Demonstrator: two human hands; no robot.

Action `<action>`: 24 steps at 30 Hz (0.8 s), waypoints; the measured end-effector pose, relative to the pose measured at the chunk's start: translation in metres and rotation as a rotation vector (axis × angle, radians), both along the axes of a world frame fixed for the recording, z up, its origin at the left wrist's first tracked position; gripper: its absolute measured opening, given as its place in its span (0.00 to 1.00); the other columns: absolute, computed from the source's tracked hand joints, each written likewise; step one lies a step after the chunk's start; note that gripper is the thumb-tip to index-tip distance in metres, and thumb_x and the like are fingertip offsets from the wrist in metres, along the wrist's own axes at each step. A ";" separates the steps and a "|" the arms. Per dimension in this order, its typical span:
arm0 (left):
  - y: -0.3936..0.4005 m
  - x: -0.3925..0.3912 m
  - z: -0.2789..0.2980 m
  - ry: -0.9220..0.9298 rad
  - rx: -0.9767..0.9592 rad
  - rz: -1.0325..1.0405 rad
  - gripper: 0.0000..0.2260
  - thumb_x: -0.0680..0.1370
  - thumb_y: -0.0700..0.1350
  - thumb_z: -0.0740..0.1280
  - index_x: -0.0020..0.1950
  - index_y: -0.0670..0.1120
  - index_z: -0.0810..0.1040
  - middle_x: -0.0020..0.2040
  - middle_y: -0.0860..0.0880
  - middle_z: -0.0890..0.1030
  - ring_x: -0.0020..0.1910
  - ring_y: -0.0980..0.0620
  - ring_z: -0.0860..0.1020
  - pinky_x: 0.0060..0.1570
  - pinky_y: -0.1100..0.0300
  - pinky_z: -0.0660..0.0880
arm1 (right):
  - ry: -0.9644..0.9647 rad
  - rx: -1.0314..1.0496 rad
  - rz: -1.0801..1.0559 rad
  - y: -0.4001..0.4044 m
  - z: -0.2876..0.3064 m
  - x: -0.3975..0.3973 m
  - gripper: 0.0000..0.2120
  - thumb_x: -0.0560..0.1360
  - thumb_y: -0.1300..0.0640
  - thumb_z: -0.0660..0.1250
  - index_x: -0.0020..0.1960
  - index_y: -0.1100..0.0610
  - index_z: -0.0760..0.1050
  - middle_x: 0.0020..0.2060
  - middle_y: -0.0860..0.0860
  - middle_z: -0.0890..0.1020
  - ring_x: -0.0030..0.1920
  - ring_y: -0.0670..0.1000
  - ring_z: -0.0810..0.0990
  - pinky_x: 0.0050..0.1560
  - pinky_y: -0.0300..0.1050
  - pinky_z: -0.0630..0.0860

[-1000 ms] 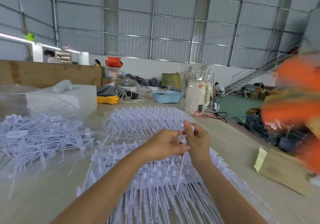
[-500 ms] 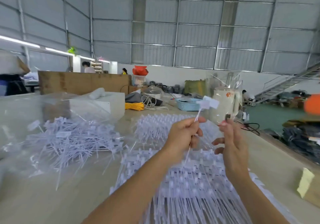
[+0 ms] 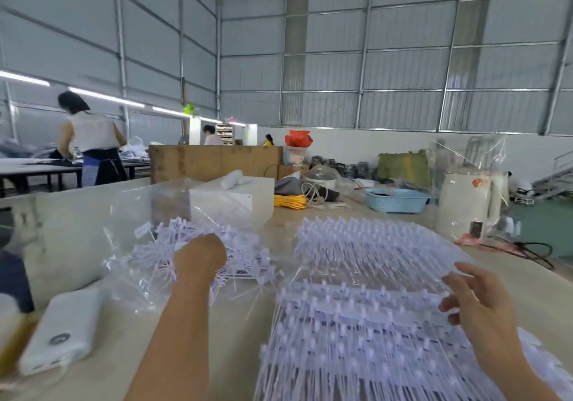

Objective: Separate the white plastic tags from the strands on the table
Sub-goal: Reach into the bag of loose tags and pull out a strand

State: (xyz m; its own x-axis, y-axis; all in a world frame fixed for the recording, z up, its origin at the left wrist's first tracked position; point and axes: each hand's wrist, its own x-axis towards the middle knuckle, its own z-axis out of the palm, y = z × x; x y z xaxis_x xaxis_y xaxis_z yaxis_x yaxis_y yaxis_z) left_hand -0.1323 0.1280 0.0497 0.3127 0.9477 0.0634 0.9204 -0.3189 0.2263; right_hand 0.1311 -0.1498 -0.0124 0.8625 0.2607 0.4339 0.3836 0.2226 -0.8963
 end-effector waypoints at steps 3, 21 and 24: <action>0.008 0.035 -0.021 -0.237 0.043 -0.053 0.10 0.78 0.35 0.58 0.57 0.36 0.74 0.58 0.39 0.78 0.59 0.42 0.76 0.55 0.54 0.72 | -0.014 0.005 0.004 0.001 0.000 0.001 0.08 0.77 0.61 0.64 0.55 0.54 0.72 0.46 0.58 0.79 0.28 0.56 0.76 0.25 0.45 0.70; -0.068 0.073 0.043 -0.018 0.028 -0.534 0.09 0.78 0.48 0.66 0.51 0.42 0.77 0.43 0.47 0.78 0.48 0.47 0.78 0.38 0.63 0.73 | -0.044 -0.132 0.054 -0.003 -0.002 -0.004 0.06 0.78 0.65 0.61 0.51 0.57 0.73 0.42 0.56 0.78 0.23 0.45 0.76 0.21 0.37 0.70; -0.109 0.091 0.045 -0.125 -0.051 -0.843 0.03 0.78 0.47 0.67 0.48 0.48 0.79 0.46 0.50 0.79 0.48 0.50 0.78 0.43 0.59 0.77 | -0.043 -0.173 0.064 -0.004 -0.002 -0.005 0.06 0.78 0.65 0.61 0.52 0.57 0.72 0.44 0.56 0.78 0.23 0.45 0.76 0.22 0.38 0.70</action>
